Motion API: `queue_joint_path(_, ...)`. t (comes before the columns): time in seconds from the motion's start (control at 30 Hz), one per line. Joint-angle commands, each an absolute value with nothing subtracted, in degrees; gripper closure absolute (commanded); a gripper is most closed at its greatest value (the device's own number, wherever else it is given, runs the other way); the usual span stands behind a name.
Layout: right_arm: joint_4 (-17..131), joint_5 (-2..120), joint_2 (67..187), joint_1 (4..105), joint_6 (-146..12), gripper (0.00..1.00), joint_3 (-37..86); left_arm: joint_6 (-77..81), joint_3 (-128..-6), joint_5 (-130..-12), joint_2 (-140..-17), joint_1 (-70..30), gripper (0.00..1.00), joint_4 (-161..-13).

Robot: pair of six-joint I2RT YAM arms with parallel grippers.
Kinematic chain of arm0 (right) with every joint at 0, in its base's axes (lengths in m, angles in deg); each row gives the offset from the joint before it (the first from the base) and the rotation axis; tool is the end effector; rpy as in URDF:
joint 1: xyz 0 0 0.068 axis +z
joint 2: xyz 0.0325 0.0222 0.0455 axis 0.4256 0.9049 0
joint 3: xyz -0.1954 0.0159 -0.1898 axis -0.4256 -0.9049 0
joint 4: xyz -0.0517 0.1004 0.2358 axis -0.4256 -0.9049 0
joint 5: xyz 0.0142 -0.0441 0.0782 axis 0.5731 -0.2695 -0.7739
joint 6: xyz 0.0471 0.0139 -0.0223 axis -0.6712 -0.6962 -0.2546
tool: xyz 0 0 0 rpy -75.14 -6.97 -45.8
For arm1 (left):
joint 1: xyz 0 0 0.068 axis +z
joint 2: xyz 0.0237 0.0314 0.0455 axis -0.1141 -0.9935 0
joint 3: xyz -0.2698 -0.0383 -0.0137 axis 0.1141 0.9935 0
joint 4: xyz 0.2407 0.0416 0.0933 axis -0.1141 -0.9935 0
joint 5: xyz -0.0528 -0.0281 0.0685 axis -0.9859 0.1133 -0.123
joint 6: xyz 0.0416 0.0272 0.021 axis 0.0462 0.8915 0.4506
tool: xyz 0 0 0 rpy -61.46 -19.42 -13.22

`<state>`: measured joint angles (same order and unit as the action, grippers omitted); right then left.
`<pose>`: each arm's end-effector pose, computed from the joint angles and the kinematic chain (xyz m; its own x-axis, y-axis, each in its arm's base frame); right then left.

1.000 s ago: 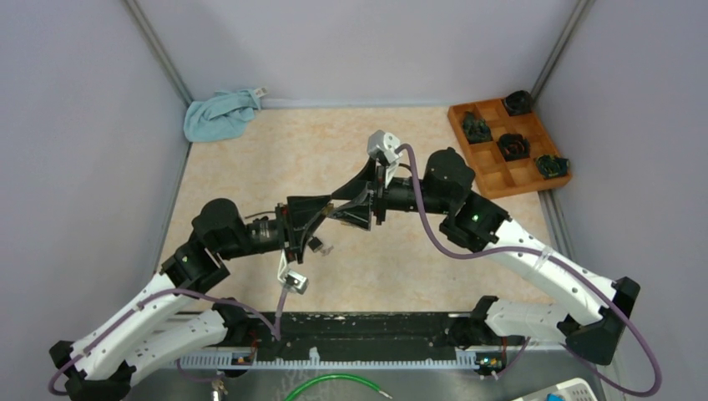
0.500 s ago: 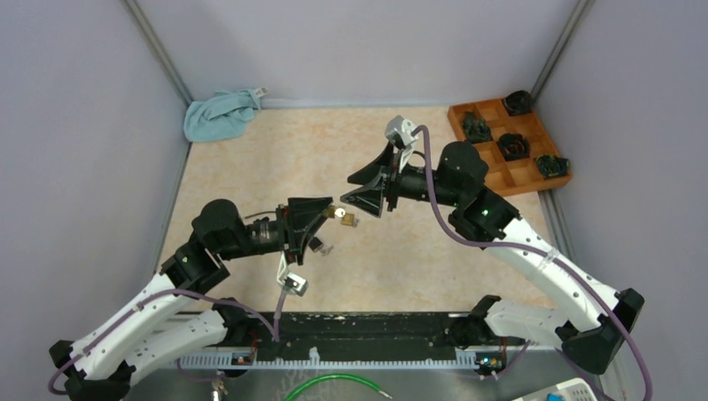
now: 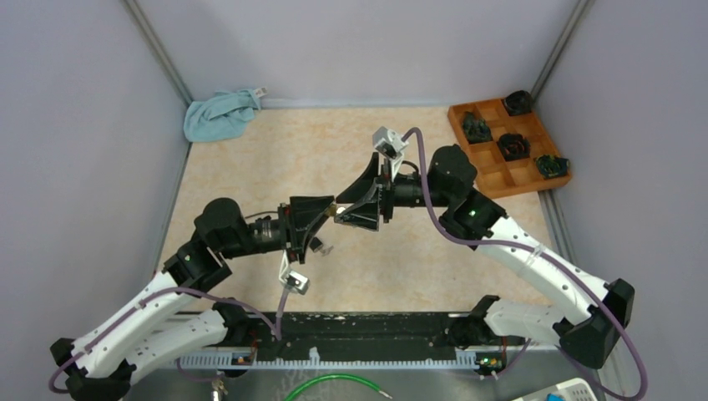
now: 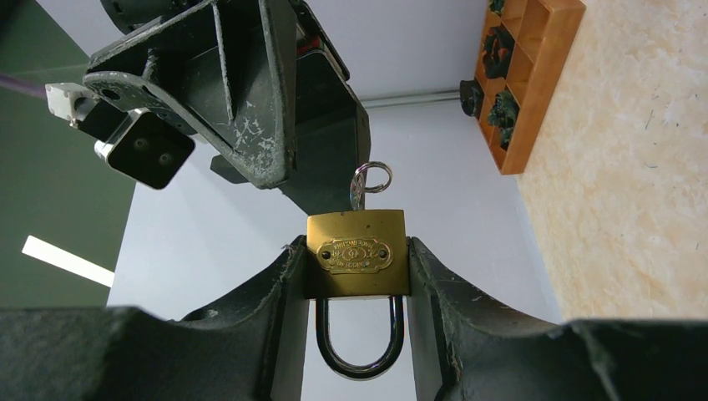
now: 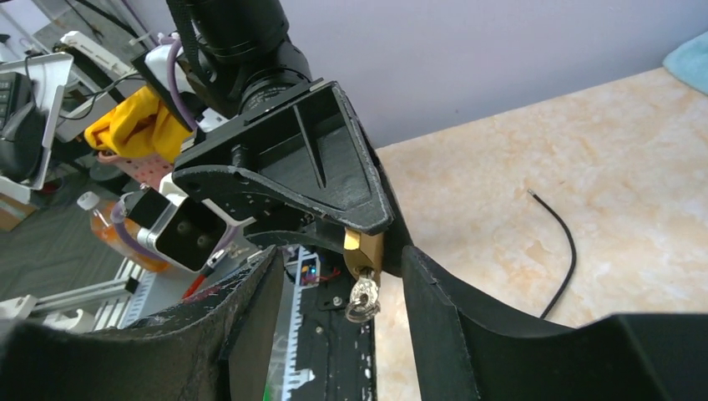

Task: Unlock with the key
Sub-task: Unlock the lock.

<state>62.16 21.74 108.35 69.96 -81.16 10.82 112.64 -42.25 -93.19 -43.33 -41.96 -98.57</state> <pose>0.1542 0.1884 0.4121 -0.3092 0.0496 -0.9497 -0.9509 -0.0051 0.3093 0.0923 -0.1315 0.3685 0.9735 0.1889 0.1285 -0.1186 -0.0629 0.9909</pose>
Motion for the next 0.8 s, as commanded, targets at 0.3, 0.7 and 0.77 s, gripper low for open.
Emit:
queue_joint_path(0.3,68.5,23.4,112.0,73.4,-81.4,0.66,12.1,113.4,-44.0,-93.4,-43.2,-42.3,1.0,-95.8)
queue_joint_path(0.7,72.9,24.2,107.3,69.2,-81.8,1.0,7.5,93.2,-50.7,-87.1,-45.8,-42.5,0.01,-105.3)
queue_joint_path(0.77,71.7,22.3,106.1,67.8,-79.4,1.0,6.9,82.3,-55.3,-85.2,-48.1,-42.4,0.0,-111.5)
